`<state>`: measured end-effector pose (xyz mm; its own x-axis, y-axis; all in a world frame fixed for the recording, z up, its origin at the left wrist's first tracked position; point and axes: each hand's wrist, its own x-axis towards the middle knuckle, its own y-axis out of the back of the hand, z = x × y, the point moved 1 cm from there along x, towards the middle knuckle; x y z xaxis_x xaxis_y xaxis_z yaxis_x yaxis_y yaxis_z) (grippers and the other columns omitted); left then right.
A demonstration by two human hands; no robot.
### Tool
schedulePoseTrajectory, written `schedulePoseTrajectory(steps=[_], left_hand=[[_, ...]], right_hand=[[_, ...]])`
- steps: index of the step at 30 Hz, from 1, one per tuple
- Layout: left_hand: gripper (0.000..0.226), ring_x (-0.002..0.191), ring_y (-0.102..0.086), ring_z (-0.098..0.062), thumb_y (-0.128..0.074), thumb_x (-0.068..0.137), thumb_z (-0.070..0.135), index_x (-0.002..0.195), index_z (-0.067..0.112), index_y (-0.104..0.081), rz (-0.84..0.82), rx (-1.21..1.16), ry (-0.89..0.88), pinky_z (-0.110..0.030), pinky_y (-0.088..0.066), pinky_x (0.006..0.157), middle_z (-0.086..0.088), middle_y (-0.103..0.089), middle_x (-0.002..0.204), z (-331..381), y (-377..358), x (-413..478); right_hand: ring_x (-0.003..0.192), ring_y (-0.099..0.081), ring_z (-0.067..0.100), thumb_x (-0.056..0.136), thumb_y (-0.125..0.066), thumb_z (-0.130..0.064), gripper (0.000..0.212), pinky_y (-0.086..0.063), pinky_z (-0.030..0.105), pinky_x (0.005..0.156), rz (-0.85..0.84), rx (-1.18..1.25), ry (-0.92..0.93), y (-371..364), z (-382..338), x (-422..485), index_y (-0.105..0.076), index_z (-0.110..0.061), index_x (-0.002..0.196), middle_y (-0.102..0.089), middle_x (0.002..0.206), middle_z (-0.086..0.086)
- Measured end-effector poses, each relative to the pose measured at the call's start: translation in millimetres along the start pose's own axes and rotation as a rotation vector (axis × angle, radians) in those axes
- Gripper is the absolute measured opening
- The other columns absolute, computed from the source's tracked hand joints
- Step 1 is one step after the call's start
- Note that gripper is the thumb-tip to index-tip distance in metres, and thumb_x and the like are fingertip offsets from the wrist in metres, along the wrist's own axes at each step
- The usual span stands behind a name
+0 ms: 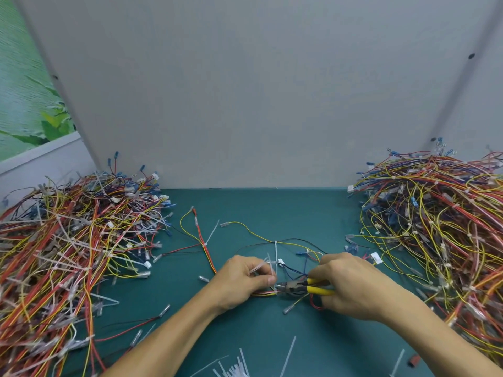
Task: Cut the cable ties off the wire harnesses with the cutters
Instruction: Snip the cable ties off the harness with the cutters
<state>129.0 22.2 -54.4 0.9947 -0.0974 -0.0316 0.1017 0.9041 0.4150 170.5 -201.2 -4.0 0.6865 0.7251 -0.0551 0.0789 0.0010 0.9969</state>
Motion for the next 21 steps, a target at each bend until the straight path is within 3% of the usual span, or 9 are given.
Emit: schedulePoseTrajectory(steps=[4, 12, 15, 21], left_hand=[[0.009, 0.067, -0.055, -0.003, -0.07, 0.084, 0.018, 0.075, 0.021, -0.07, 0.01, 0.009, 0.001, -0.02, -0.043, 0.069, 0.011, -0.065, 0.07, -0.4, 0.3, 0.0], [0.013, 0.064, -0.056, -0.001, -0.07, 0.084, 0.015, 0.073, 0.024, -0.069, 0.015, -0.002, 0.004, -0.015, -0.043, 0.066, 0.013, -0.065, 0.068, 1.5, -0.4, -1.0], [0.013, 0.062, -0.054, -0.002, -0.07, 0.084, 0.017, 0.073, 0.022, -0.069, 0.017, -0.004, 0.011, -0.015, -0.042, 0.064, 0.012, -0.063, 0.066, 1.9, -0.9, -1.3], [0.02, 0.058, -0.043, -0.003, -0.065, 0.089, 0.025, 0.069, 0.024, -0.063, 0.045, 0.0, 0.01, -0.016, -0.034, 0.057, 0.014, -0.052, 0.061, 4.0, -2.9, -1.1]], right_hand=[[0.084, -0.053, 0.021, 0.08, -0.053, -0.041, 0.017, -0.036, 0.028, 0.063, -0.011, -0.002, 0.003, -2.1, -1.7, 1.4, -0.056, -0.026, 0.087, -0.048, 0.087, -0.008], [0.074, -0.045, 0.018, 0.077, -0.052, -0.037, 0.015, -0.028, 0.027, 0.059, -0.009, -0.012, 0.034, -2.9, 1.1, 4.4, -0.055, -0.023, 0.084, -0.047, 0.082, -0.007], [0.076, -0.049, 0.019, 0.077, -0.053, -0.036, 0.011, -0.032, 0.028, 0.06, 0.004, -0.017, 0.047, -4.2, 0.7, 4.7, -0.054, -0.026, 0.082, -0.045, 0.079, -0.007], [0.083, -0.055, 0.021, 0.078, -0.053, -0.035, 0.017, -0.031, 0.028, 0.06, 0.041, -0.069, 0.026, -8.4, -2.2, 3.0, -0.057, -0.026, 0.091, -0.048, 0.079, -0.007]])
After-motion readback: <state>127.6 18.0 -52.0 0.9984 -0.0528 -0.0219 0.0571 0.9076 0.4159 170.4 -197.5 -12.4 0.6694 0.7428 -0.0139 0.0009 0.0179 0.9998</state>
